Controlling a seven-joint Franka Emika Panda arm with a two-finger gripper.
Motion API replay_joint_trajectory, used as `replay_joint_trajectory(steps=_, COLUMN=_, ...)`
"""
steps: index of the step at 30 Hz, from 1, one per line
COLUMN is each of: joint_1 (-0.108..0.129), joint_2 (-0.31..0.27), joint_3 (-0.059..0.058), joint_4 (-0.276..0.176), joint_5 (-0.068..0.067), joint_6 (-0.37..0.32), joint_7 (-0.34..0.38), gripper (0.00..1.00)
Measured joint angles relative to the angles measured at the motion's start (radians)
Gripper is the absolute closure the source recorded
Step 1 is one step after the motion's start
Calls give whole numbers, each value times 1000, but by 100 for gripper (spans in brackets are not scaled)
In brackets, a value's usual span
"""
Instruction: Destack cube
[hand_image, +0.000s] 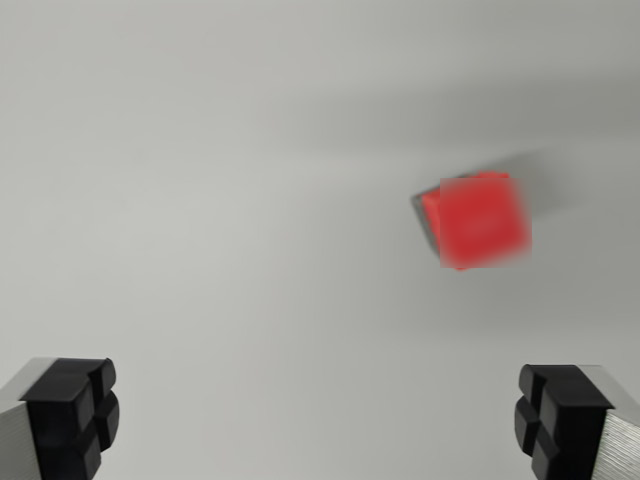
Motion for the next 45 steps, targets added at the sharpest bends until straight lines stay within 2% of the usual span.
replay_joint_trajectory(steps=15, joint_1=0, joint_2=2, joint_3=0, joint_4=0, joint_5=0, joint_6=0, joint_7=-5, gripper=0)
replay_joint_trajectory(steps=24, joint_1=-6, joint_2=11, joint_3=-3, joint_4=-12, joint_5=0, joint_6=14, joint_7=-32, gripper=0)
replay_joint_trajectory(steps=45, joint_1=-39, joint_2=67, joint_3=-9, joint_4=-53, joint_5=3, joint_6=80, joint_7=-168, gripper=0)
